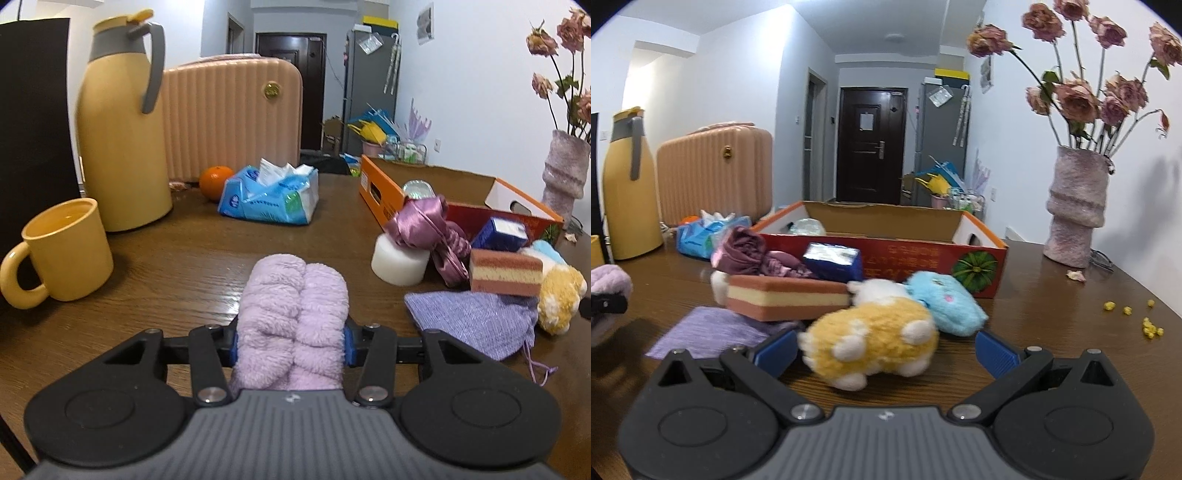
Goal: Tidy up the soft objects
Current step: 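Close the left tool on the lilac fuzzy towel roll and lift it, then grasp the purple drawstring pouch with the right tool while the left tool holds the towel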
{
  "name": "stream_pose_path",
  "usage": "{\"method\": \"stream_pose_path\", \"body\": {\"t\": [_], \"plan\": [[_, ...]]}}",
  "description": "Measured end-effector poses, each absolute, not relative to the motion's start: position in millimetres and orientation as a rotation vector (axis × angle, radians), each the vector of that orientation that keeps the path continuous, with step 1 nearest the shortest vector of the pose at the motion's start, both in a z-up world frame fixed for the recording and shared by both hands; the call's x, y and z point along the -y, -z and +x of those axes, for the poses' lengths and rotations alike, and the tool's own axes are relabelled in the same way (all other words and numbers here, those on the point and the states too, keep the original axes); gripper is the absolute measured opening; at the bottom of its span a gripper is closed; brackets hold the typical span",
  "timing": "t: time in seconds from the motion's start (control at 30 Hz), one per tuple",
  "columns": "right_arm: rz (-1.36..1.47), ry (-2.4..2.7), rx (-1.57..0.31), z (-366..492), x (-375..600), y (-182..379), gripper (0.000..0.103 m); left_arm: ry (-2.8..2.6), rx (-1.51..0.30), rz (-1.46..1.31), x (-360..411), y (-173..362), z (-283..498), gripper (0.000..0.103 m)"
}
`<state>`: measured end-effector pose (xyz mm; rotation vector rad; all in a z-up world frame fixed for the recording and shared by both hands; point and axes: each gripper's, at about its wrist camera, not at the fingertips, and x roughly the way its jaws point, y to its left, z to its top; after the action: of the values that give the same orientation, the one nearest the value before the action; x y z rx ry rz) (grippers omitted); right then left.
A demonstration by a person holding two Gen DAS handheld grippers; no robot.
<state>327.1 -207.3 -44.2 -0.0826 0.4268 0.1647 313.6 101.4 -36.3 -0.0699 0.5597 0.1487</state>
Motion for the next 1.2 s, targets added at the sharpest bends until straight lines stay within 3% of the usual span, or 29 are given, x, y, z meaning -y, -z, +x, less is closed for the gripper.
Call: {"method": "stream_pose_path", "body": {"t": [0.47, 1.2], "plan": [[-0.122, -0.283, -0.390, 330, 143, 43, 0.103, -0.167, -0.509, -0.091, -107, 27, 305, 0.048], [-0.090, -0.311, -0.579, 386, 93, 64, 0.102, -0.169, -0.519, -0.103, -109, 27, 304, 0.048]]}}
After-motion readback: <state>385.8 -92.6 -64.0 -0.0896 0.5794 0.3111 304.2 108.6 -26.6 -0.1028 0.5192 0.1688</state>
